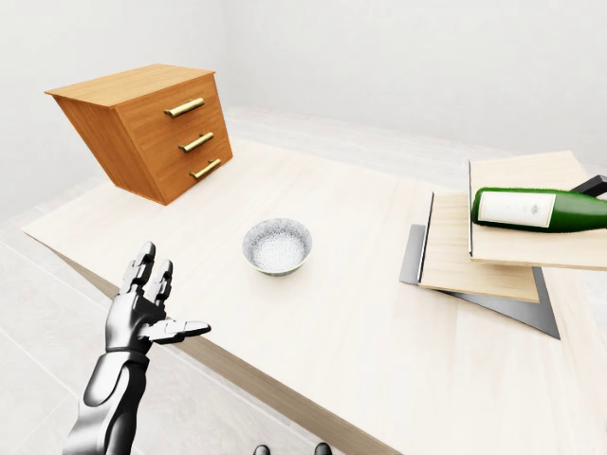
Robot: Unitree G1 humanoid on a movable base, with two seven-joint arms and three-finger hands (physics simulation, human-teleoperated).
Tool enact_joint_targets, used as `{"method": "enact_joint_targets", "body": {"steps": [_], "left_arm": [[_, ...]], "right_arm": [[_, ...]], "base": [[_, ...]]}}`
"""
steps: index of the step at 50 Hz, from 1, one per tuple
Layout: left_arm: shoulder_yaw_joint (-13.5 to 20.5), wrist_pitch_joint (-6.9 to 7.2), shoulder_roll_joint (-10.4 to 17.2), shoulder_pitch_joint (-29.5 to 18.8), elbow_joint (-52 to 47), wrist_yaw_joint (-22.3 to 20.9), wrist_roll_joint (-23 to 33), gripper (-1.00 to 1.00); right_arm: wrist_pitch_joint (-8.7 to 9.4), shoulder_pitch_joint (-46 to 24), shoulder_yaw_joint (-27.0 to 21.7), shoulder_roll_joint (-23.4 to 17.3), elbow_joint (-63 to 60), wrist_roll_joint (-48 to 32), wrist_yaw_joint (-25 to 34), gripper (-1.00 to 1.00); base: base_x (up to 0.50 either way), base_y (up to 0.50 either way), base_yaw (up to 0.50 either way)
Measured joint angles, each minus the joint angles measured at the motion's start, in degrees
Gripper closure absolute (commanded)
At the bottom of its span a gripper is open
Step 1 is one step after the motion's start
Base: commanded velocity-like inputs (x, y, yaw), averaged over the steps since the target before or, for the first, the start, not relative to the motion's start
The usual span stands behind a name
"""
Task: Put the wine bottle on the wine rack.
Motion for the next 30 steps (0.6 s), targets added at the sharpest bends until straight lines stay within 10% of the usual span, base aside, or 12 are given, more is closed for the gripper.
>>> {"method": "enact_joint_targets", "body": {"steps": [30], "left_arm": [[-0.28,0.01,-0.06,-0.05,-0.06,0.08,0.12,-1.00]], "right_arm": [[0.00,3.31,-0.14,-6.63,-3.96,2.15,0.67,-1.00]], "base": [[0.00,0.00,0.00]]}}
